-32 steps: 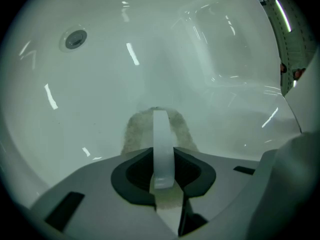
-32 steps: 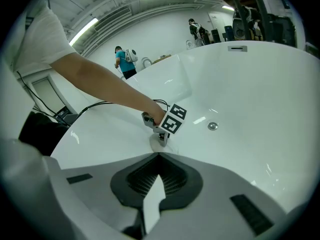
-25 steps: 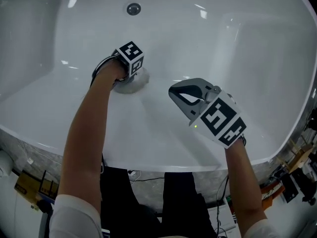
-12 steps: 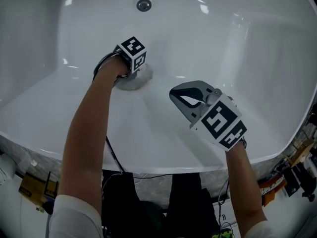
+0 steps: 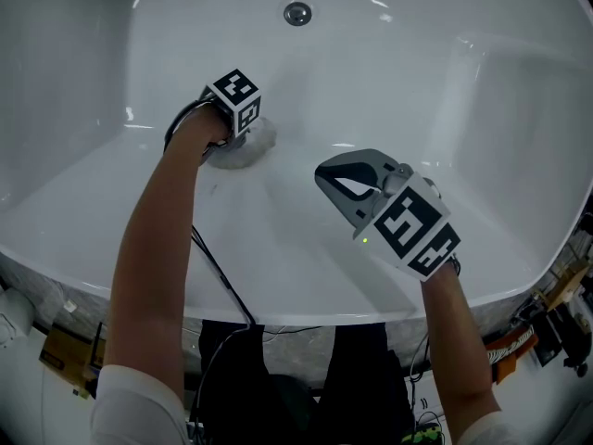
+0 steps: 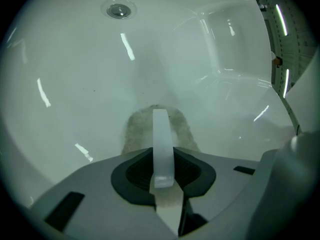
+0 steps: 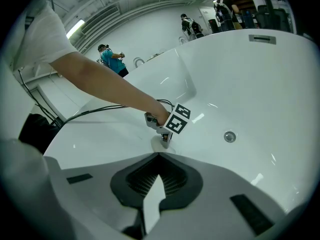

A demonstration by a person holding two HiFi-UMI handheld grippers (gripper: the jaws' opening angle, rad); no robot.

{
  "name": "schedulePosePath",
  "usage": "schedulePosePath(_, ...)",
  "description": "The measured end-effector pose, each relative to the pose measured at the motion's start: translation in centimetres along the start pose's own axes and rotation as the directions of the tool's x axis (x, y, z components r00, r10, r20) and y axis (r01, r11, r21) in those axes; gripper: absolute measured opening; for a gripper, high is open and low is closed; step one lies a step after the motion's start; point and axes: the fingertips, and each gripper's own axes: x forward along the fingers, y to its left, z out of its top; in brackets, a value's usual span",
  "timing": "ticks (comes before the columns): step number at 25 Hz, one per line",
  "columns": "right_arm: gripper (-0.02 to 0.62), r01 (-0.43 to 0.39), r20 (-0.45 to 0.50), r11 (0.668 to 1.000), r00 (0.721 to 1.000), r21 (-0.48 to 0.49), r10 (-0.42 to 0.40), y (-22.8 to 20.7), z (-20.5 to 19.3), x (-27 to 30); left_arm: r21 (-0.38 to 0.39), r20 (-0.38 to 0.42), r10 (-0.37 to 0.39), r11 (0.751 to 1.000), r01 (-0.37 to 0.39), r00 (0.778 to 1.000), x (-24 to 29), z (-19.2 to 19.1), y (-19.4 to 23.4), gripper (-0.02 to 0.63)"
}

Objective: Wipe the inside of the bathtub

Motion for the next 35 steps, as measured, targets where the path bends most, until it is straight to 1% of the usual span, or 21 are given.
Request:
schedulePosePath(9,0.003,-0.042,-0.013,0.999,0.999,-0.033,0.041,2.4,4.2,4.5,-0.041,0.03,0.022,0.999,-0.021,0.999,-1.8,-4.7,5.8,0.095)
schedulePosePath(14,0.003,-0.053,-0.027,0.998,0.998,-0.045,0.052,2.9,5.8,6.6,-0.042,0.011,0.072,0.997,-0.072,0.997,-2.7,-7.5,9.6,0.095)
schedulePosePath(18,0.003,-0.059,-0.032,0.997,0.998,-0.043,0.058,3.1,7.1,8.1,-0.061,0.011,0.073,0.995,-0.073,0.997,-3.2,-9.2,11.9,0.097)
schedulePosePath(23,0.003,-0.068,-0.041,0.997,0.997,-0.043,0.066,3.4,8.6,10.0,-0.043,-0.03,0.099,0.994,-0.101,0.995,-3.8,-11.5,14.7,0.097)
schedulePosePath(27,0.003,-0.067,-0.04,0.997,0.997,-0.036,0.066,3.4,10.1,11.3,-0.057,-0.036,0.105,0.993,-0.107,0.994,-4.6,-13.4,17.2,0.095)
schedulePosePath(31,0.003,-0.07,-0.037,0.997,0.997,-0.032,0.069,3.6,11.3,12.4,-0.046,-0.052,0.144,0.988,-0.146,0.988,-5.3,-15.2,19.7,0.097)
schedulePosePath(35,0.004,-0.069,-0.038,0.997,0.997,-0.02,0.068,3.7,11.5,13.3,-0.071,-0.065,0.149,0.986,-0.153,0.987,-5.4,-17.1,21.7,0.097)
